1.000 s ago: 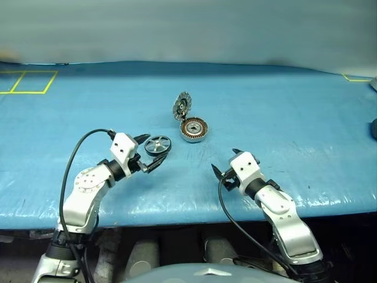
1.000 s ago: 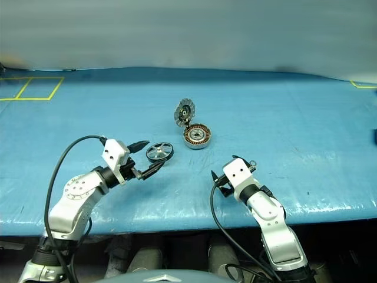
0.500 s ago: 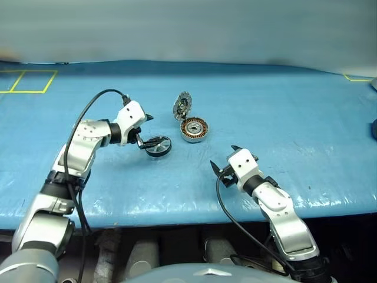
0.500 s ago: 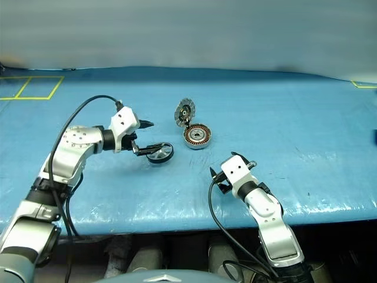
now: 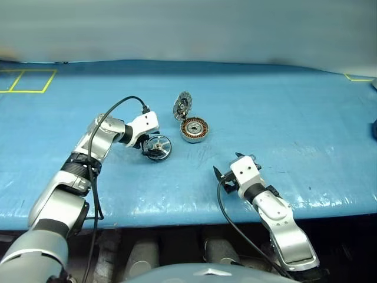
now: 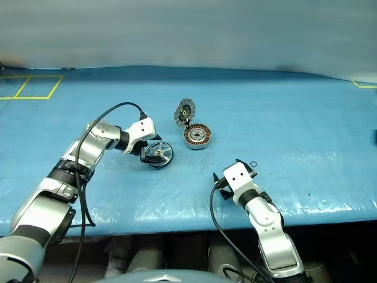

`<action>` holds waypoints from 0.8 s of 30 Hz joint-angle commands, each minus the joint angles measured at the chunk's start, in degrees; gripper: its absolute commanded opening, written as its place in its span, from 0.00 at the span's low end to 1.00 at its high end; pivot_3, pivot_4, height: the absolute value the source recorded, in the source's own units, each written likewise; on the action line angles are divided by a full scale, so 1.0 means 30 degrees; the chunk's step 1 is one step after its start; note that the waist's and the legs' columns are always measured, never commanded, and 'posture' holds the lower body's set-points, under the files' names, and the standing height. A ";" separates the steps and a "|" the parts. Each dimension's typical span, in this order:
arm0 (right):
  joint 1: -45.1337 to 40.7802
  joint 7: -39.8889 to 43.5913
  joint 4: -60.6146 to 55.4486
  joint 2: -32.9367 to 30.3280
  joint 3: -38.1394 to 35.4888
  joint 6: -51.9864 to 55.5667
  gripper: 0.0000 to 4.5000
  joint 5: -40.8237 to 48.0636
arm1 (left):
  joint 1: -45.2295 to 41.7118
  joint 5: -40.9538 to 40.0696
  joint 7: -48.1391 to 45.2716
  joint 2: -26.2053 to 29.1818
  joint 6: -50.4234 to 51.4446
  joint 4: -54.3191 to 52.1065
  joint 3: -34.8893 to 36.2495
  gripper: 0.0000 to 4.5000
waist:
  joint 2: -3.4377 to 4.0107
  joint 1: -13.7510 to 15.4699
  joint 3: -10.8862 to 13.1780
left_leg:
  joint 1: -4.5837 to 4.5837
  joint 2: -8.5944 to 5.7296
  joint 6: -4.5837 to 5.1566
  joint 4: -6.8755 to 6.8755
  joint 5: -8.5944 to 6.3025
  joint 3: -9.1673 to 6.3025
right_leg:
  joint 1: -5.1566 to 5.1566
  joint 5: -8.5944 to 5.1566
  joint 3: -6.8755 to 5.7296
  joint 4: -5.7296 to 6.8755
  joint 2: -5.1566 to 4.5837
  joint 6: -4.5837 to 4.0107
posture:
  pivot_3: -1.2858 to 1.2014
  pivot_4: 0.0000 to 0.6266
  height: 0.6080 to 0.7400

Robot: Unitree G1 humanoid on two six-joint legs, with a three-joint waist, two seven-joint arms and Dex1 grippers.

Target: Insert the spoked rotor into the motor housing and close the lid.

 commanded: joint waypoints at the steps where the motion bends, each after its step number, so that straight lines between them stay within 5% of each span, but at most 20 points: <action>1: 0.0023 -0.0254 -0.0929 0.0093 -0.0241 -0.0115 0.99 -0.0099 | -0.0541 0.0384 -0.0366 0.0023 -0.0397 0.0254 0.0039 1.00 | 0.0001 -0.0012 0.0000 | 0.0001 0.0000 0.0000 0.0003 0.0000 -0.0001 | 0.0000 0.0000 0.0000 0.0005 0.0002 0.0000 | 0.52 0.24 1.00; 8: 0.0006 -0.0231 -0.0995 0.0091 -0.0265 -0.0063 0.99 -0.0076 | -0.0344 0.0785 -0.0221 0.0016 -0.0752 0.0113 0.0302 1.00 | 0.0000 0.0009 0.0000 | 0.0001 0.0002 0.0001 0.0033 0.0000 -0.0008 | 0.0010 -0.0001 0.0000 0.0019 0.0005 0.0001 | 0.52 0.24 1.00; 17: -0.0467 -0.0053 -0.1113 0.0496 -0.0859 -0.0007 0.99 0.0816 | 0.0622 -0.2811 -0.1021 0.0186 0.0381 -0.3347 0.3244 1.00 | 0.0000 -0.0004 0.0001 | -0.0001 0.0005 0.0001 0.0064 -0.0001 -0.0010 | 0.0007 -0.0001 0.0001 0.0053 0.0004 0.0002 | 0.52 0.24 1.00; 24: -0.3643 0.2069 -0.0393 -0.0727 0.0321 -0.0108 0.99 0.0809 | 0.3318 -0.3859 -0.0055 0.1094 0.1755 -0.6578 0.4574 1.00 | 0.0018 -0.0378 0.0012 | 0.0019 0.0010 0.0001 0.0100 0.0000 0.0000 | 0.0003 -0.0001 0.0011 0.0117 0.0005 0.0001 | 0.52 0.24 1.00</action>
